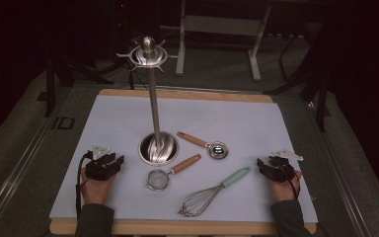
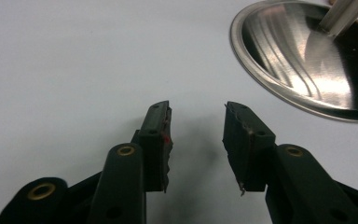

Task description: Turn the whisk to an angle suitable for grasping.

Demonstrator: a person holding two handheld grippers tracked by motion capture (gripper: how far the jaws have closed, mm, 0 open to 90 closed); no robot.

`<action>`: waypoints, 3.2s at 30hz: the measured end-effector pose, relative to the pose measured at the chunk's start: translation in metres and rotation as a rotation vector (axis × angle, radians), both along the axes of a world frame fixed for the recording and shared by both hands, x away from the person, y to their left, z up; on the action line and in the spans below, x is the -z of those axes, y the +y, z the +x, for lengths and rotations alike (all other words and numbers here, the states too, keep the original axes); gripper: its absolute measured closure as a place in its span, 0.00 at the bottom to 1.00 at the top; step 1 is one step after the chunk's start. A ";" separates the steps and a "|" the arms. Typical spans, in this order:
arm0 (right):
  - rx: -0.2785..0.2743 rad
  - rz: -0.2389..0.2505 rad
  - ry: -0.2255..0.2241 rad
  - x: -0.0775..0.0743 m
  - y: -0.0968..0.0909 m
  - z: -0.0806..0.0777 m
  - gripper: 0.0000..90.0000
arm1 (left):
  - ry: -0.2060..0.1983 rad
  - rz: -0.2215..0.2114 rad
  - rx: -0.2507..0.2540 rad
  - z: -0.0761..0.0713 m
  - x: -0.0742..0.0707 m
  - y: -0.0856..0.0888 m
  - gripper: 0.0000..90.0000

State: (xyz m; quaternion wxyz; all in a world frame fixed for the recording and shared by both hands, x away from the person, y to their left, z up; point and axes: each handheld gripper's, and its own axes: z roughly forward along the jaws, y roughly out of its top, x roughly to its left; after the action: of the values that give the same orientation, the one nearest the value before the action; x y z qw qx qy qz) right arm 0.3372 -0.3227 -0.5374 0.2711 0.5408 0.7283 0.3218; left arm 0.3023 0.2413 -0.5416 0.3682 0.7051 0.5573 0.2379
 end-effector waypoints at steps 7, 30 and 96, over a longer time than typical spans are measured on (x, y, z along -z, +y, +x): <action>-0.012 0.034 -0.034 -0.003 -0.003 -0.012 0.62 | -0.004 -0.001 0.007 0.000 0.000 0.000 0.71; -0.163 0.028 0.044 -0.003 0.031 -0.024 1.00 | -0.017 0.010 -0.002 -0.002 0.000 -0.001 0.71; -0.202 0.162 0.220 -0.017 0.149 -0.017 0.32 | -0.011 0.035 0.000 -0.001 0.000 -0.003 0.68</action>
State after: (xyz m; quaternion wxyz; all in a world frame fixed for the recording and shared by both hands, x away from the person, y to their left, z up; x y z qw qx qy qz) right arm 0.3201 -0.1737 -0.5202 0.1117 0.5167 0.7761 0.3439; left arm 0.3010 0.2379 -0.5414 0.3590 0.7102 0.5508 0.2516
